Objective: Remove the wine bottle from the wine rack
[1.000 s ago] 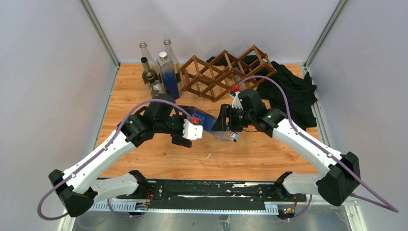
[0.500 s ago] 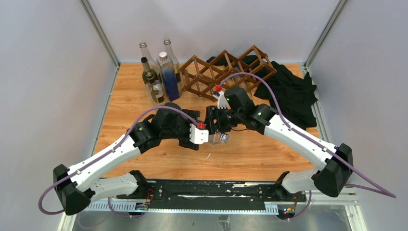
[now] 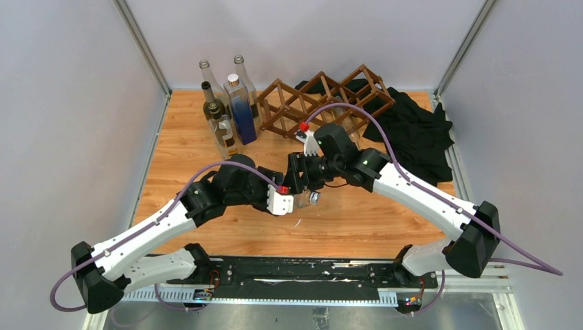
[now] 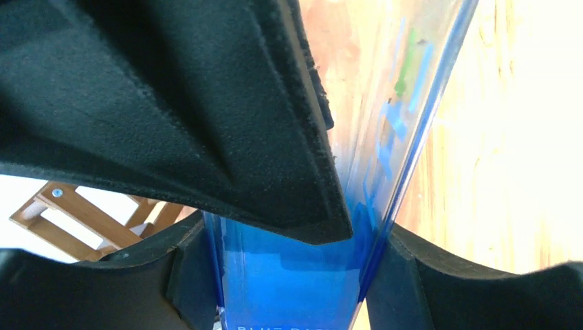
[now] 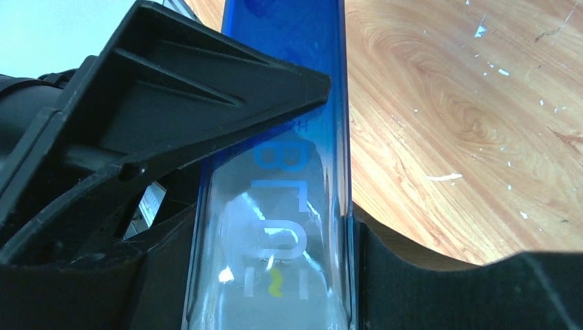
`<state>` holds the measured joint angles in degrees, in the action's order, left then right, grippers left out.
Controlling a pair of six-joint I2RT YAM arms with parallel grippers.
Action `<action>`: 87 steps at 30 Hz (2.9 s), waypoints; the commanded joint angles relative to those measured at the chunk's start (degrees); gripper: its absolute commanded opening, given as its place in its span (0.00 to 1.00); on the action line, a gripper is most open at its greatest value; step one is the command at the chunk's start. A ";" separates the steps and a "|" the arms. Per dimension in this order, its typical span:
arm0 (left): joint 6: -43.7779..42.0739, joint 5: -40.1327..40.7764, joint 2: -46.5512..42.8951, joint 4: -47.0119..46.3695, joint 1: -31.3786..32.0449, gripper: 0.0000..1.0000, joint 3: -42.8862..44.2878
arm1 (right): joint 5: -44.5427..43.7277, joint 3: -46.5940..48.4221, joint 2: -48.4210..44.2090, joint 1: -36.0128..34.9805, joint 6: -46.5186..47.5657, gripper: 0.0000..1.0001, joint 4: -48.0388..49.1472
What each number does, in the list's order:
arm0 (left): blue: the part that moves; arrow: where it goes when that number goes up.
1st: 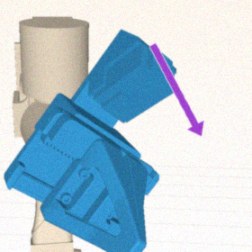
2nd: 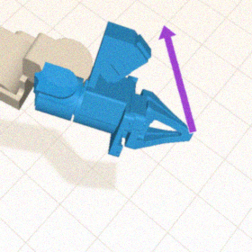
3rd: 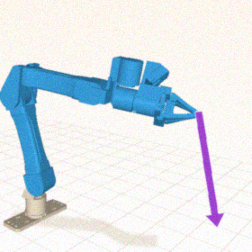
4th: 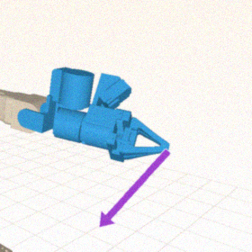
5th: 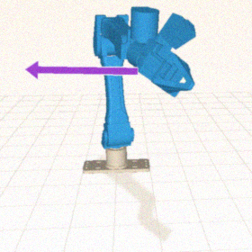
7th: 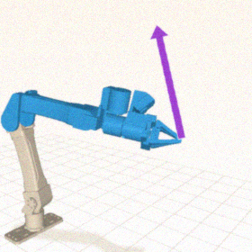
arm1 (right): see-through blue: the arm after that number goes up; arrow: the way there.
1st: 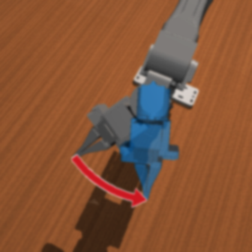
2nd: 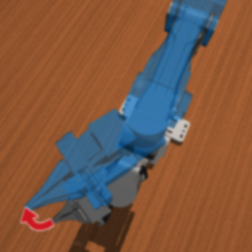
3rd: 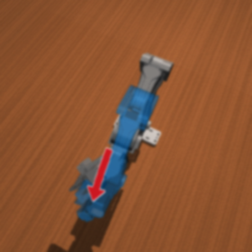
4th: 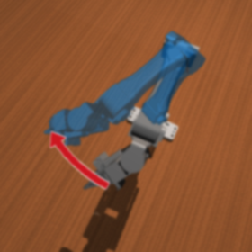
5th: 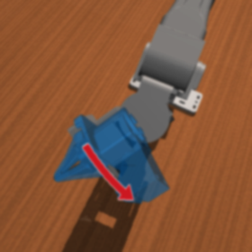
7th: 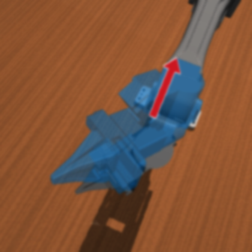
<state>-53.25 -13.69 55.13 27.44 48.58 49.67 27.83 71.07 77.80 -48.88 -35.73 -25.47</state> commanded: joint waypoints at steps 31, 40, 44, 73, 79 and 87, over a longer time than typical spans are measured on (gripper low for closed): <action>44.57 -29.99 7.63 3.70 -19.38 0.00 24.78 | 6.96 -13.95 -21.51 14.80 4.04 0.96 24.67; 43.71 -39.99 7.96 9.71 -19.40 0.00 24.51 | 6.89 -8.81 -14.00 6.37 7.07 0.96 33.20; 43.01 -41.36 7.85 11.71 -19.40 0.00 24.42 | 5.83 -8.84 -12.80 4.12 7.30 0.96 37.30; 34.00 -23.83 17.99 37.24 -42.48 1.00 43.04 | -11.96 6.12 1.81 2.43 21.84 0.00 27.99; 33.48 -10.34 21.39 39.00 -45.24 1.00 49.16 | -13.94 11.48 9.21 2.54 23.02 0.00 32.29; 35.80 -7.90 22.72 39.01 -50.36 1.00 50.49 | -13.04 23.69 22.67 2.56 24.91 0.00 33.82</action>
<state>-18.39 -24.29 77.43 64.97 0.49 98.56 13.93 85.82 97.32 -46.19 -12.12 -1.37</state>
